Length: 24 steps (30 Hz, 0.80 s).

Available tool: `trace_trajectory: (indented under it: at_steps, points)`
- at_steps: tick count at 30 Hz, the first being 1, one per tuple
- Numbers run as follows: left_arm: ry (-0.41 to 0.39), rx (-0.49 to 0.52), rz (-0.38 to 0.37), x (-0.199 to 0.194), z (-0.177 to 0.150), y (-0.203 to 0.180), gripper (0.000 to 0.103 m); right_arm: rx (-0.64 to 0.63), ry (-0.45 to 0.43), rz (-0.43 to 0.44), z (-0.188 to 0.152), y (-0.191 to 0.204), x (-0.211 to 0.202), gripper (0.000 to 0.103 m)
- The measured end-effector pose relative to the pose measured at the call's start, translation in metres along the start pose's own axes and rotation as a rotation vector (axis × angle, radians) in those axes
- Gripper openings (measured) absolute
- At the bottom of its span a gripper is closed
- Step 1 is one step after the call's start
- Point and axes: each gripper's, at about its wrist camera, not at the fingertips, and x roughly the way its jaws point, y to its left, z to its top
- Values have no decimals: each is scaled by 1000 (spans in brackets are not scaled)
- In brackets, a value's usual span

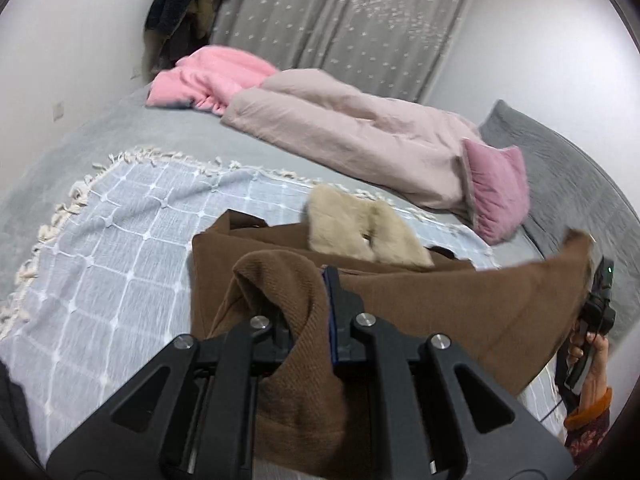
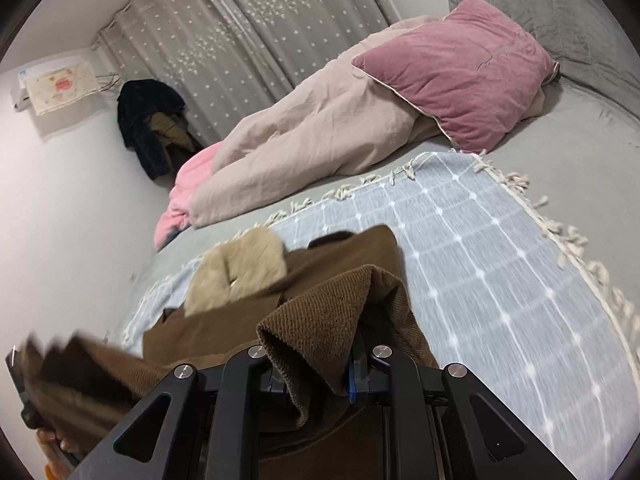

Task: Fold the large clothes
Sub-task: 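Grasp the coat hem with the left gripper while the right gripper grasps the hem beside it, then lift the hem with both grippers and fold it up toward the fur collar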

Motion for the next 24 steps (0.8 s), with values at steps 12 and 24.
trace_trajectory:
  at_steps: [12,24]
  points:
    - [169,-67,218,149,-18,54,24,59,37,-71,26,-30,144,27]
    - [164,74,231,95,0,40,85,14,36,-2,32,-37,91,73]
